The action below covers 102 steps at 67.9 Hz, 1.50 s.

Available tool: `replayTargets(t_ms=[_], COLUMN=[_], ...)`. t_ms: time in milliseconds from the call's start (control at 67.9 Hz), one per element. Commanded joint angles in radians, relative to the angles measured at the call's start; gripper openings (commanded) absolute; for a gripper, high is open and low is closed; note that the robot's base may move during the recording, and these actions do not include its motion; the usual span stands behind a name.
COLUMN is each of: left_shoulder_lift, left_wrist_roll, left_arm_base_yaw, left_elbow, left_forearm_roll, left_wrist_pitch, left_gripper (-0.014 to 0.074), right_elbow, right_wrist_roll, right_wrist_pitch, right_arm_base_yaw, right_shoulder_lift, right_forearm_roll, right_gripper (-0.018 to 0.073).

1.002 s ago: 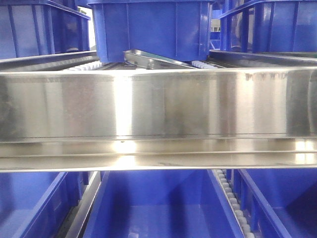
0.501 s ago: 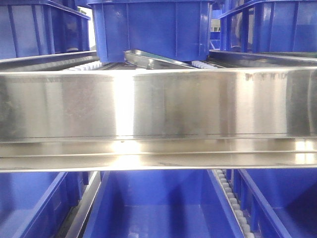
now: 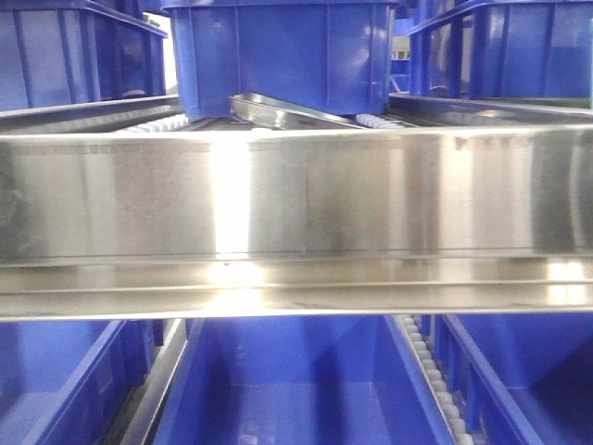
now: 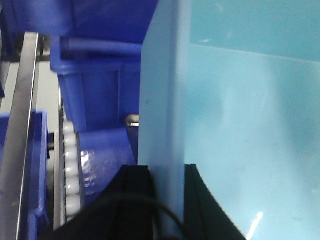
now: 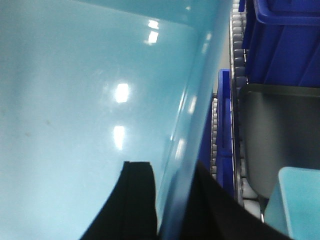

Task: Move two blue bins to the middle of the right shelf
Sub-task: 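Lift the held bin off the shelf and turn the base away, then drive the base to the other rack while holding the bin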

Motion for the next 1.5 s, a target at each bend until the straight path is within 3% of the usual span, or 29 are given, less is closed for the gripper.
replayTargets(t_ms=[0,1488], left_shoulder_lift=[-0.021,-0.021], left_wrist_roll=[-0.014,-0.014], left_arm_base_yaw=[-0.004,-0.004], left_elbow=[-0.011,-0.011], left_forearm_roll=[-0.036,-0.036], left_wrist_pitch=[-0.147,-0.163], left_gripper=[-0.0111,-0.0111], right_elbow=[-0.009,-0.009], right_wrist_roll=[-0.022,-0.022], right_wrist_pitch=[-0.001,-0.003], right_arm_base_yaw=[-0.004,-0.004], right_shoulder_lift=[-0.017,-0.017], right_forearm_roll=[0.012,0.012], right_gripper=[-0.0153,-0.0153])
